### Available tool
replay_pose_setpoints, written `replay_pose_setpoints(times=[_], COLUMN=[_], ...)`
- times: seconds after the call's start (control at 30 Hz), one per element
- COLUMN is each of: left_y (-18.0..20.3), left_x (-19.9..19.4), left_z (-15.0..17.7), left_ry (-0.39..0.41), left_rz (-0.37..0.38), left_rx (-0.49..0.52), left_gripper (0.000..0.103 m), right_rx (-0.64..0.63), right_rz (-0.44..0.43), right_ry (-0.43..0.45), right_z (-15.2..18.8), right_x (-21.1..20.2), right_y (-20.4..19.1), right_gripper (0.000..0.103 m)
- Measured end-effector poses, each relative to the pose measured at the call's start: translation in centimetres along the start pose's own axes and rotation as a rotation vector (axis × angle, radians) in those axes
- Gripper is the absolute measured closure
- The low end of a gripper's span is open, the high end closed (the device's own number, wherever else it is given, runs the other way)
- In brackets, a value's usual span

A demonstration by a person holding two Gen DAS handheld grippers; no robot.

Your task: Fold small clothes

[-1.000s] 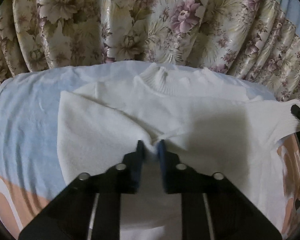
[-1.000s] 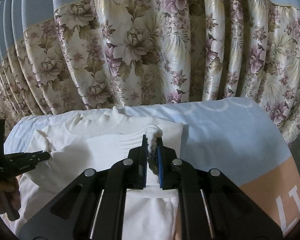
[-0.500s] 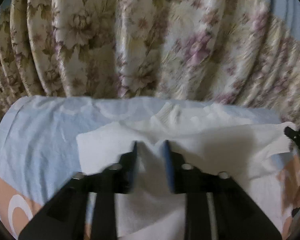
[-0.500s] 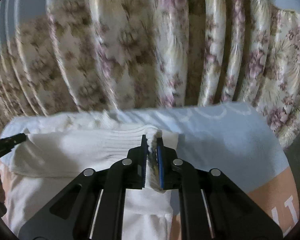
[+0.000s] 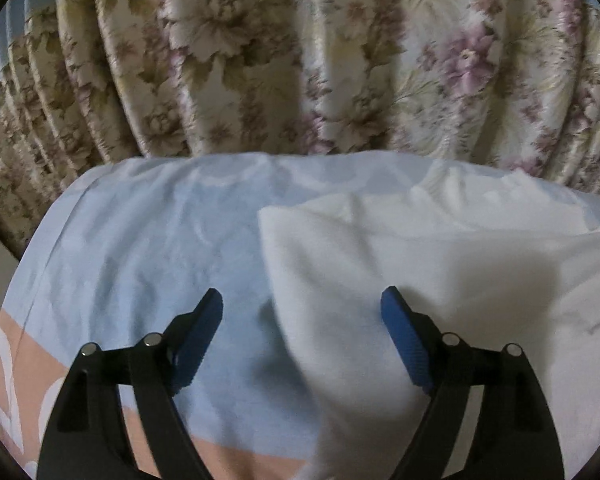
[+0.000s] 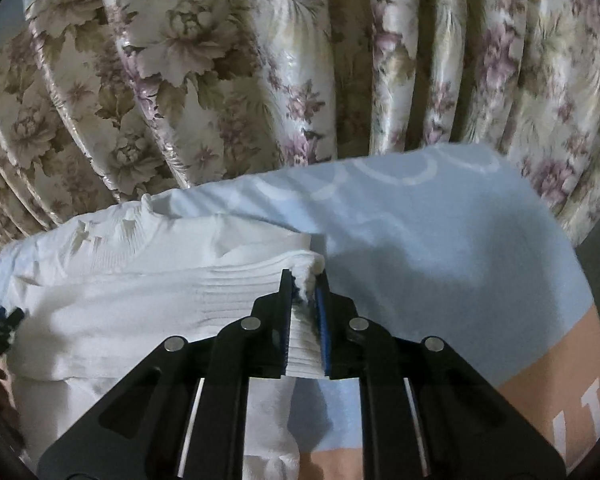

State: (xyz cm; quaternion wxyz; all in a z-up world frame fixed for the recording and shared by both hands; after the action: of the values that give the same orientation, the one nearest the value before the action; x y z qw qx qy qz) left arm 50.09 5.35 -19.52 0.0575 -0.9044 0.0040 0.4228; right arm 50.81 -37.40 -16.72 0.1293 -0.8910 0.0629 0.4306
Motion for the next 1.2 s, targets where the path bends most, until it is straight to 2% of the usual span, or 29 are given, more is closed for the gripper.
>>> replay_pose_setpoints(times=[0.07, 0.13, 0.2, 0.4, 0.63, 0.93, 1.2], left_y=[-0.4, -0.4, -0.3, -0.4, -1.3, -0.5, 0.6], left_x=[0.3, 0.2, 0.0, -1.1, -3.9, -9.3, -15.0], left_z=[0.1, 0.0, -0.1, 0.3, 2.5, 7.6, 14.7], left_ry=[-0.007, -0.003, 0.001, 0.01, 0.02, 0.022, 0.014], left_rz=[-0.002, -0.011, -0.01, -0.028, 0.009, 0.033, 0.034], left_rx=[-0.012, -0.001, 0.0, 0.022, 0.005, 0.003, -0.046], left_gripper=[0.019, 0.019, 0.02, 0.02, 0.02, 0.02, 0.02], right_rx=[0.014, 0.016, 0.046, 0.018, -0.035, -0.059, -0.076], right_rz=[0.017, 0.061, 0.055, 0.028, 0.002, -0.028, -0.051], right_ry=[-0.046, -0.051, -0.072, -0.005, 0.042, 0.04, 0.006], right_z=[0.1, 0.1, 0.4, 1.0, 3.2, 9.0, 17.2], right_x=[0.5, 0.7, 1.0, -1.0, -3.7, -7.7, -12.4], right_y=[0.7, 1.8, 2.8, 3.1, 1.8, 0.5, 0.8], right_gripper=[0.088, 0.087, 0.078, 0.065, 0.062, 0.06, 0.058])
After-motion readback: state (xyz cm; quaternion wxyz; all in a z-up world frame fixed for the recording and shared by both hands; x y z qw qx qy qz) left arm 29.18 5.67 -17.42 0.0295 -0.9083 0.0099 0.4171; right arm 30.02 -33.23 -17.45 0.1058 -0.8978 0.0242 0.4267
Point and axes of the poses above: each gripper's, at about its wrist camera, not at the fingertips, and x roughly the way its jaws point, y to its right, z to its underside, the point moved 7 cm from there along x, roughly the way its jaws point, and after that the axes turned 6 degrees about x, right-handed, at the moved point
